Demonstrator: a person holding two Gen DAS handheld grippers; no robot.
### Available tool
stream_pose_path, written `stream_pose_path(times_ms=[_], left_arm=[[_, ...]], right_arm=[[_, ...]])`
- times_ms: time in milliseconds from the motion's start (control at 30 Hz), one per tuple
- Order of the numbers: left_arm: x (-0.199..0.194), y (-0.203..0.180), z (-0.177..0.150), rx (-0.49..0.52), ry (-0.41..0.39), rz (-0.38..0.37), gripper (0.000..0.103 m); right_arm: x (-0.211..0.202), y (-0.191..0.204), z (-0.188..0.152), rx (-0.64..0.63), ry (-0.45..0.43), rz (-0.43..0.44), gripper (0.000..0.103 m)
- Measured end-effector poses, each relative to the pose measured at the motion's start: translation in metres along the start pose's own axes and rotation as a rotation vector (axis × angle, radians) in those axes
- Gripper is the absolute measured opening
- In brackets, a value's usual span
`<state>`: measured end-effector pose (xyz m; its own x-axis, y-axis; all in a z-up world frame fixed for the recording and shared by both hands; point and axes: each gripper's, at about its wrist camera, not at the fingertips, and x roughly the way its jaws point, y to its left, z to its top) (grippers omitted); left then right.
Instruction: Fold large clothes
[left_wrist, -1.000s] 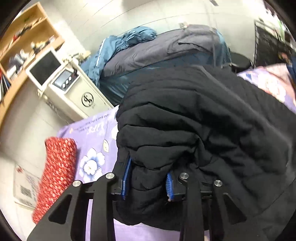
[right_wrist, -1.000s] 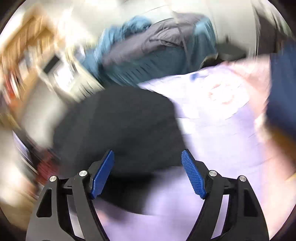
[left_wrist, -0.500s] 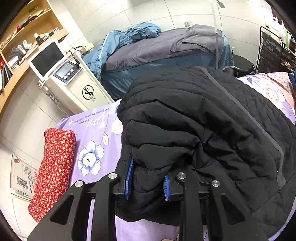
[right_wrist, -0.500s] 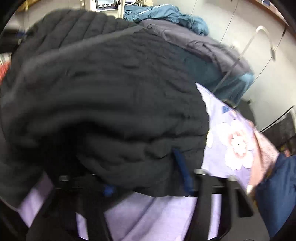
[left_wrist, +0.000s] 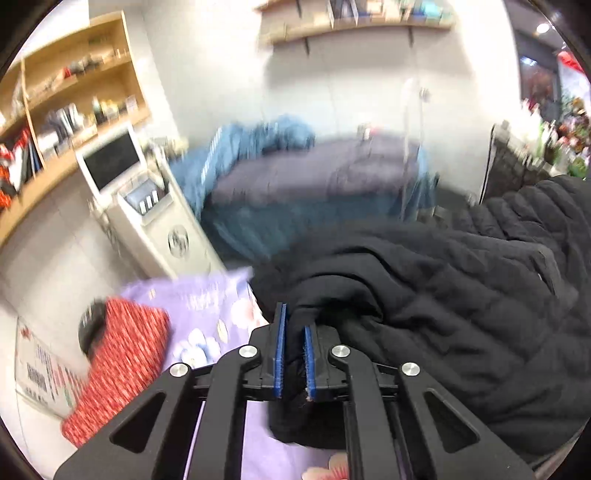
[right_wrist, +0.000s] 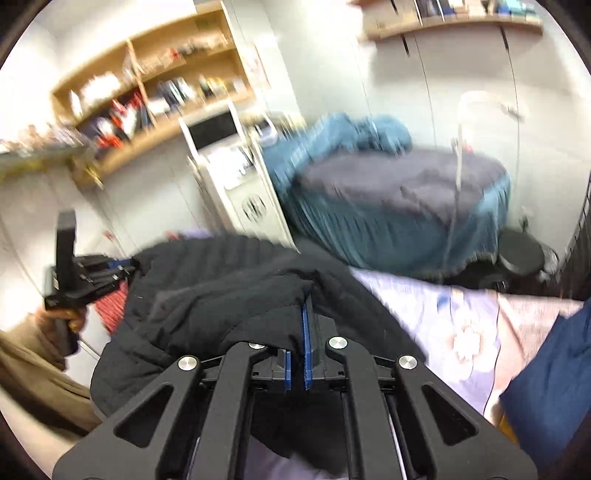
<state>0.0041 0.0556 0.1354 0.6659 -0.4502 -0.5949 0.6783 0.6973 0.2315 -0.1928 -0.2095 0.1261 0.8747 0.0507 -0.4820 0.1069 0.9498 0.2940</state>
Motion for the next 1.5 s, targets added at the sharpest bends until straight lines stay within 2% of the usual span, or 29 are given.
stream_pose_path(times_ms=[100, 167, 200, 333, 367, 400, 500, 567, 600, 633, 667, 700, 733, 767, 800, 867, 933, 1000, 1067, 1167, 1300, 1400, 1433, 1500], left_arm=[[-0.052, 0.009, 0.023, -0.012, -0.117, -0.001, 0.007], [-0.076, 0.015, 0.034, -0.037, -0.166, 0.001, 0.003], [-0.094, 0.020, 0.039, -0.059, -0.218, 0.011, 0.000], [-0.156, 0.040, 0.061, -0.126, -0.392, -0.006, 0.000], [-0.161, 0.041, 0.065, -0.126, -0.403, 0.026, 0.000], [-0.161, 0.042, 0.067, -0.120, -0.395, 0.025, 0.000], [-0.149, 0.042, 0.066, -0.136, -0.345, -0.047, 0.003], [-0.132, 0.038, 0.059, -0.134, -0.295, -0.085, 0.026], [-0.119, 0.033, 0.054, -0.125, -0.262, -0.106, 0.058], [-0.108, 0.026, 0.046, -0.118, -0.241, -0.111, 0.076], [-0.098, 0.019, 0.038, -0.116, -0.229, -0.125, 0.076], [-0.082, 0.011, 0.028, -0.121, -0.208, -0.180, 0.076], [-0.065, 0.001, 0.020, -0.120, -0.169, -0.225, 0.076], [-0.045, -0.011, 0.009, -0.102, -0.112, -0.239, 0.076], [-0.031, -0.022, -0.001, -0.087, -0.072, -0.244, 0.076], [-0.003, -0.039, -0.021, -0.067, -0.002, -0.267, 0.076], [0.027, -0.060, -0.045, -0.063, 0.077, -0.309, 0.079], [0.049, -0.082, -0.065, -0.032, 0.171, -0.312, 0.080], [0.059, -0.102, -0.082, 0.007, 0.204, -0.346, 0.081], [0.082, -0.127, -0.099, 0.067, 0.252, -0.313, 0.083], [0.123, -0.127, -0.112, 0.006, 0.315, -0.274, 0.087], [0.152, -0.119, -0.112, -0.012, 0.338, -0.216, 0.087], [0.160, -0.119, -0.112, -0.013, 0.345, -0.233, 0.088], [0.173, -0.123, -0.109, -0.023, 0.361, -0.335, 0.089]], right_arm=[[-0.053, 0.021, 0.032, -0.056, -0.112, 0.096, 0.005], [-0.078, 0.034, 0.049, -0.095, -0.170, 0.158, 0.004], [-0.093, 0.042, 0.056, -0.117, -0.194, 0.185, 0.004], [-0.142, 0.075, 0.074, -0.188, -0.231, 0.313, 0.004], [-0.150, 0.084, 0.075, -0.200, -0.234, 0.340, 0.004], [-0.157, 0.093, 0.078, -0.209, -0.241, 0.381, 0.004], [-0.165, 0.094, 0.083, -0.170, -0.258, 0.436, 0.004], [-0.169, 0.083, 0.086, -0.117, -0.285, 0.393, 0.004], [-0.166, 0.070, 0.090, -0.061, -0.291, 0.351, 0.004], [-0.158, 0.052, 0.093, 0.008, -0.284, 0.298, 0.004], [-0.146, 0.032, 0.096, 0.081, -0.274, 0.207, 0.004], [-0.131, 0.013, 0.098, 0.138, -0.252, 0.094, 0.004], [-0.115, -0.005, 0.098, 0.185, -0.219, 0.019, 0.004], [-0.093, -0.030, 0.096, 0.271, -0.176, -0.059, 0.004], [-0.073, -0.051, 0.092, 0.340, -0.146, -0.115, 0.004], [-0.032, -0.079, 0.084, 0.335, -0.098, -0.225, 0.004], [0.006, -0.106, 0.069, 0.395, -0.033, -0.312, 0.004], [0.040, -0.129, 0.050, 0.460, 0.037, -0.344, 0.004], [0.052, -0.134, 0.034, 0.488, 0.070, -0.343, 0.004], [0.066, -0.126, 0.024, 0.430, 0.085, -0.335, 0.005], [0.066, -0.118, 0.016, 0.389, 0.094, -0.323, 0.005], [0.051, -0.121, 0.009, 0.389, 0.075, -0.323, 0.005], [0.046, -0.123, 0.007, 0.392, 0.072, -0.324, 0.005], [0.037, -0.129, 0.000, 0.415, 0.073, -0.331, 0.005]])
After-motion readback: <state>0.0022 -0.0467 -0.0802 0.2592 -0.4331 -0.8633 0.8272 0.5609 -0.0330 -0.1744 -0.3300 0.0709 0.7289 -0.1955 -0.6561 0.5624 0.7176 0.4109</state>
